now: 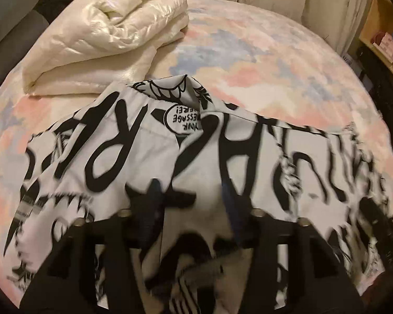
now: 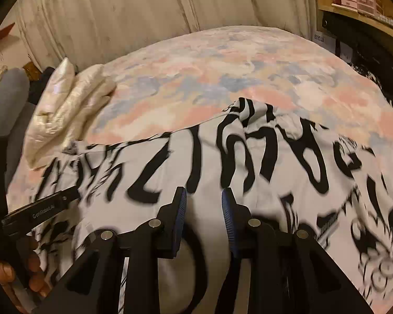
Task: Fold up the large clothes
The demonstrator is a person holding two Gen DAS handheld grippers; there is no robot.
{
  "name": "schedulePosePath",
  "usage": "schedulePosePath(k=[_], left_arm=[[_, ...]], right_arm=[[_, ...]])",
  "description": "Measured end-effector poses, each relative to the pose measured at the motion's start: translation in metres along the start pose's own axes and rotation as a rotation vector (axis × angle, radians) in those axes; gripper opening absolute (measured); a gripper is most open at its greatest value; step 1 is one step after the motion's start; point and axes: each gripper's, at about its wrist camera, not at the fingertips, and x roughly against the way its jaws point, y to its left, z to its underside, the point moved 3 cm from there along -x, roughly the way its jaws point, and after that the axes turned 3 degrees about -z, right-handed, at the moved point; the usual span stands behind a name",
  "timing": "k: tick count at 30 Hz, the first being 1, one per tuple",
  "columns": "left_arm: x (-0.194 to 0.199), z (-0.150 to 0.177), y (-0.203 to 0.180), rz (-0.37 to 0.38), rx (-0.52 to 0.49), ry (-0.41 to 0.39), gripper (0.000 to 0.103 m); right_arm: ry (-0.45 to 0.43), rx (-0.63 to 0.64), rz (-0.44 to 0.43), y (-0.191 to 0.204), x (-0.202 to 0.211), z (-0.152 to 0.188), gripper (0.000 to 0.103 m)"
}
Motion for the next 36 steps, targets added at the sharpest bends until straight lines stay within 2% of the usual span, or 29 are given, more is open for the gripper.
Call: schedulePosePath(k=[8, 13, 18, 24, 27, 33, 36], left_arm=[[0.071, 0.033, 0.013, 0.037, 0.015, -0.03, 0.053], [0.114, 0.069, 0.026, 0.026, 0.003, -0.043, 0.055], [0.141, 0.104, 0.049, 0.035, 0.018, -0.015, 0.055], [0.15, 0.139, 0.079, 0.079, 0.069, 0.047, 0.055], [0.149, 0.153, 0.092, 0.138, 0.115, 0.075, 0.059], [0.137, 0.179, 0.118, 0.32, 0.306, 0.127, 0.063], [0.126, 0.185, 0.127, 0.416, 0.392, 0.116, 0.063]], right_arm=[[0.008, -0.04, -0.053, 0.014, 0.06, 0.048, 0.03], [0.03, -0.071, -0.081, 0.019, 0.095, 0.083, 0.037], [0.056, -0.055, -0.09, 0.025, 0.12, 0.109, 0.038], [0.058, -0.009, -0.092, 0.036, 0.149, 0.134, 0.038], [0.059, 0.011, -0.094, 0.043, 0.159, 0.148, 0.038], [0.067, 0.043, -0.108, 0.058, 0.161, 0.167, 0.038], [0.069, 0.057, -0.12, 0.061, 0.156, 0.17, 0.037]])
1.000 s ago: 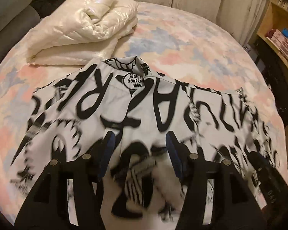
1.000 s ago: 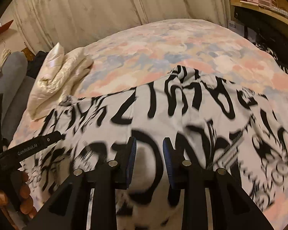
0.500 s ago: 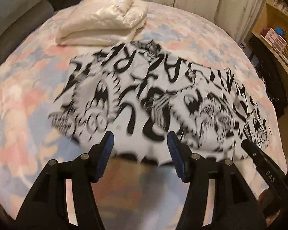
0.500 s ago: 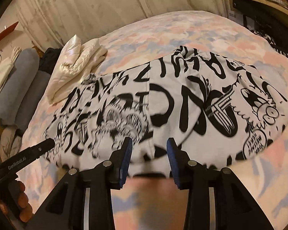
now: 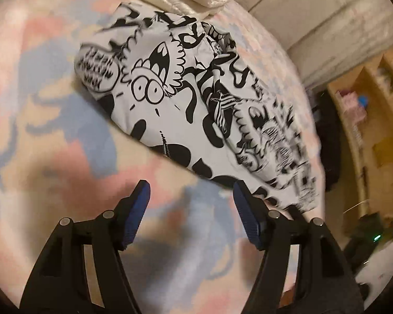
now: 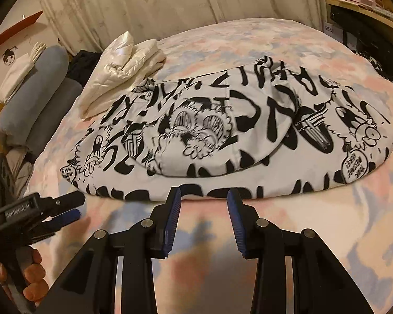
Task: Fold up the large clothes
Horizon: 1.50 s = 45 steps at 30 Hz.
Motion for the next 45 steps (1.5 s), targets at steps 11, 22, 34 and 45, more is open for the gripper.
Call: schedulePosePath(k=[11, 22, 34, 45], left_arm=[[-0.042, -0.027, 0.032, 0.057, 0.147, -0.148, 0.063], [-0.058, -0.094, 0.021, -0.013, 0.094, -0.296, 0.042], [-0.011, -0.077, -0.112, -0.165, -0.48, -0.601, 0.013], [-0.046, -0.03, -0.255, -0.08, -0.753, -0.592, 0.013]], right_arm=[[-0.014, 0.054, -0.06, 0.008, -0.02, -0.002, 0.032], [-0.112, 0.155, -0.003, 0.026, -0.061, -0.077, 0.017], [0.026, 0.198, 0.068, 0.003, -0.167, -0.107, 0.01], [0.079, -0.097, -0.276, -0.066, -0.132, -0.109, 0.01]])
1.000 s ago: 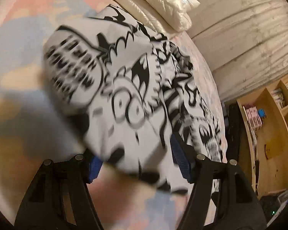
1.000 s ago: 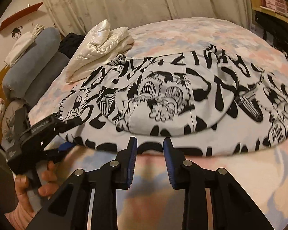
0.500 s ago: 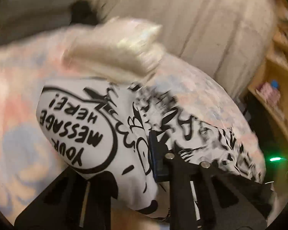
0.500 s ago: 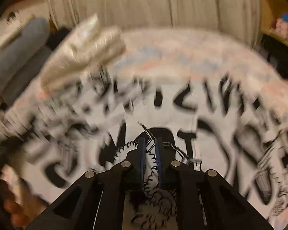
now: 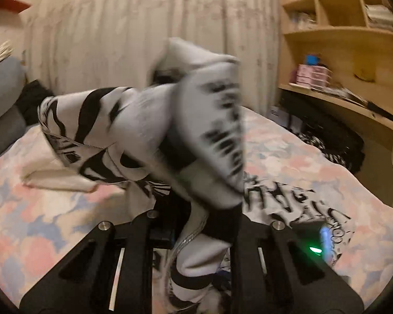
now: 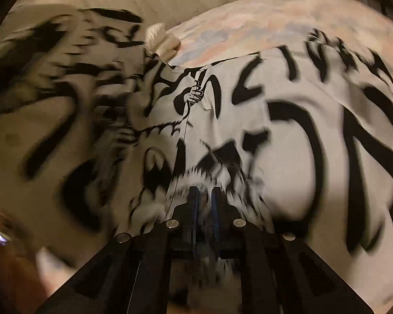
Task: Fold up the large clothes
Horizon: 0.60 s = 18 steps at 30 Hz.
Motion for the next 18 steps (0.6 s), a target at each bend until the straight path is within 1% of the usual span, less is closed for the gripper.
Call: schedulePosePath(k=[1, 3, 5, 7, 9, 11, 12, 13, 14, 15, 16, 18], left_arm=[[-0.004, -0.003, -0.014, 0.011, -0.014, 0.001, 0.013], [-0.012, -0.006, -0.052, 0.041, -0.051, 0.001, 0.013], [-0.02, -0.005, -0.087, 0.077, -0.086, 0.0, 0.013], [-0.033, 0.006, -0.135, 0.122, -0.163, 0.009, 0.013], [-0.046, 0.024, -0.173, 0.147, -0.244, 0.054, 0.013], [-0.066, 0.055, -0.208, 0.184, -0.322, 0.141, 0.013], [-0.08, 0.077, -0.225, 0.194, -0.368, 0.208, 0.013], [-0.089, 0.096, -0.234, 0.189, -0.406, 0.253, 0.012], [-0.094, 0.109, -0.24, 0.174, -0.438, 0.263, 0.013], [-0.094, 0.117, -0.244, 0.153, -0.468, 0.242, 0.013], [-0.092, 0.118, -0.246, 0.143, -0.48, 0.222, 0.013], [-0.09, 0.113, -0.244, 0.153, -0.461, 0.228, 0.013]], right_arm=[[-0.036, -0.007, 0.019, -0.011, 0.02, 0.003, 0.01], [-0.109, -0.019, 0.1, -0.036, 0.059, 0.012, 0.01], [-0.191, -0.039, 0.233, -0.068, 0.101, 0.022, 0.01], [-0.255, -0.089, 0.353, -0.102, 0.139, 0.031, 0.01], [-0.308, -0.173, 0.431, -0.138, 0.173, 0.04, 0.01], [-0.353, -0.25, 0.488, -0.172, 0.203, 0.05, 0.01], [-0.364, -0.282, 0.508, -0.188, 0.213, 0.054, 0.01], [-0.37, -0.312, 0.52, -0.201, 0.22, 0.057, 0.01], [-0.369, -0.341, 0.52, -0.213, 0.224, 0.06, 0.01], [-0.368, -0.366, 0.51, -0.22, 0.225, 0.061, 0.01], [-0.369, -0.387, 0.489, -0.226, 0.225, 0.062, 0.01], [-0.356, -0.391, 0.461, -0.231, 0.221, 0.062, 0.01]])
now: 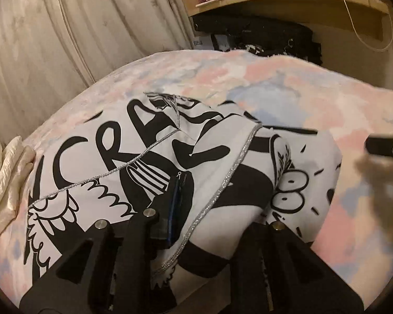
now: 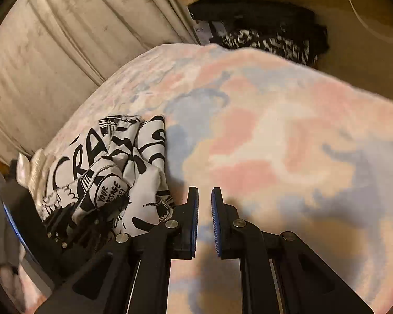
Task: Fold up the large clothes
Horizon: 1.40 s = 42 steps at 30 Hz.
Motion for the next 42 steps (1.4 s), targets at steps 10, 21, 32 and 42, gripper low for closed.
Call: schedulePosePath(k=[10, 21, 32, 42], left_arm=[[0.029, -0.017, 0.032, 0.126, 0.105, 0.143, 0.056], [0.102, 0.005, 0.107, 0.236, 0.348, 0.156, 0.061], [0.051, 0.043, 0.229, 0.2, 0.647, 0.235, 0.049], [0.029, 0.028, 0.208, 0.203, 0.527, 0.212, 0.049]], right_arm=[[-0.055, 0.124, -0.104, 0.051, 0.012, -0.009, 0.045], [0.159, 0.255, -0.276, 0.123, -0.03, -0.022, 0.045], [0.361, 0.272, -0.356, 0.132, -0.125, -0.038, 0.045], [0.126, 0.366, -0.315, 0.148, -0.069, -0.043, 0.016]])
